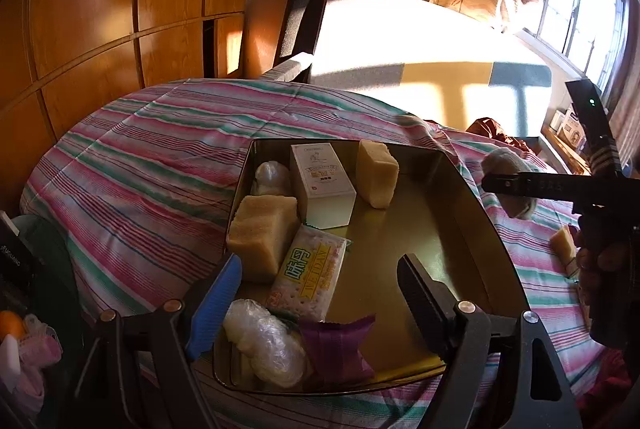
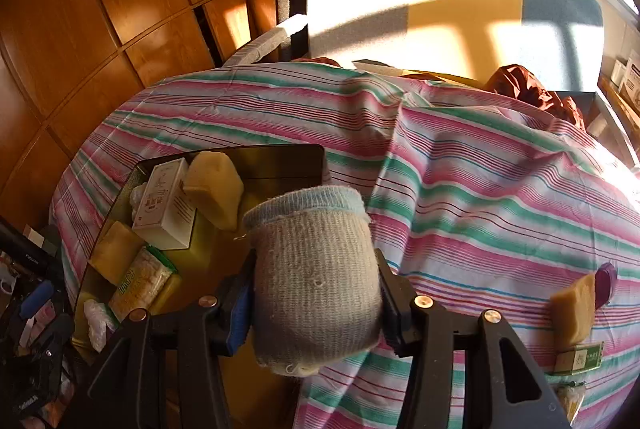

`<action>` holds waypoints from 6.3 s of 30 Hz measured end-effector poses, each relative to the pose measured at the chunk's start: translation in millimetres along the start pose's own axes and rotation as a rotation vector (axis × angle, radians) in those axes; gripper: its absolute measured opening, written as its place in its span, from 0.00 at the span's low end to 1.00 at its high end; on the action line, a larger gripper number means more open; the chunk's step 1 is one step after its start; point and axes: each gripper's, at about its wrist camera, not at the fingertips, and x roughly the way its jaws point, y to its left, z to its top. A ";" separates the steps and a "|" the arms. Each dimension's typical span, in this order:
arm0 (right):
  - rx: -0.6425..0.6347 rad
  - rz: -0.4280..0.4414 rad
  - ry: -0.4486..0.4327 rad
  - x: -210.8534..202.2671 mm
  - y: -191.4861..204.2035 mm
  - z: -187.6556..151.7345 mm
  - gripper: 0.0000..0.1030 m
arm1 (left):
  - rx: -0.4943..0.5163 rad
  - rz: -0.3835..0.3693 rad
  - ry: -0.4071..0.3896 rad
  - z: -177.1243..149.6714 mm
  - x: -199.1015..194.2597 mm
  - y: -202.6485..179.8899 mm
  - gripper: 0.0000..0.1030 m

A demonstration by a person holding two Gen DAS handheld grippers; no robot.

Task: Organize objects
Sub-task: 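Carry the grey sock ball into the gold tray and open the right tool, then move both tools back toward the remaining items on the sheet, then grasp the yellow sponge with the left tool while the right tool grasps the purple packet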

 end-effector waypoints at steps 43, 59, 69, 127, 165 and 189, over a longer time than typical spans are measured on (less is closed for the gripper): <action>-0.027 -0.041 -0.048 -11.5 21.5 -32.7 0.62 | 0.003 0.023 0.010 -6.9 -7.4 2.9 0.82; 0.057 -0.098 -0.083 -60.4 -37.1 -88.8 0.62 | 0.084 0.004 0.017 -9.7 -10.9 -27.0 0.82; 0.240 -0.243 -0.146 -111.9 -140.2 -109.4 0.62 | 0.157 -0.036 0.021 -7.0 -7.8 -60.7 0.82; 1.014 0.039 -0.383 -157.4 -322.5 -203.2 0.63 | 0.228 -0.385 0.532 8.9 188.0 -421.6 0.85; 0.945 -0.089 -0.279 -145.3 -313.0 -192.4 0.63 | 0.502 -0.358 0.268 -55.9 111.4 -303.5 0.56; 0.886 -0.131 -0.188 -129.0 -306.2 -182.8 0.63 | 0.453 -0.386 0.224 -63.2 114.7 -297.3 0.61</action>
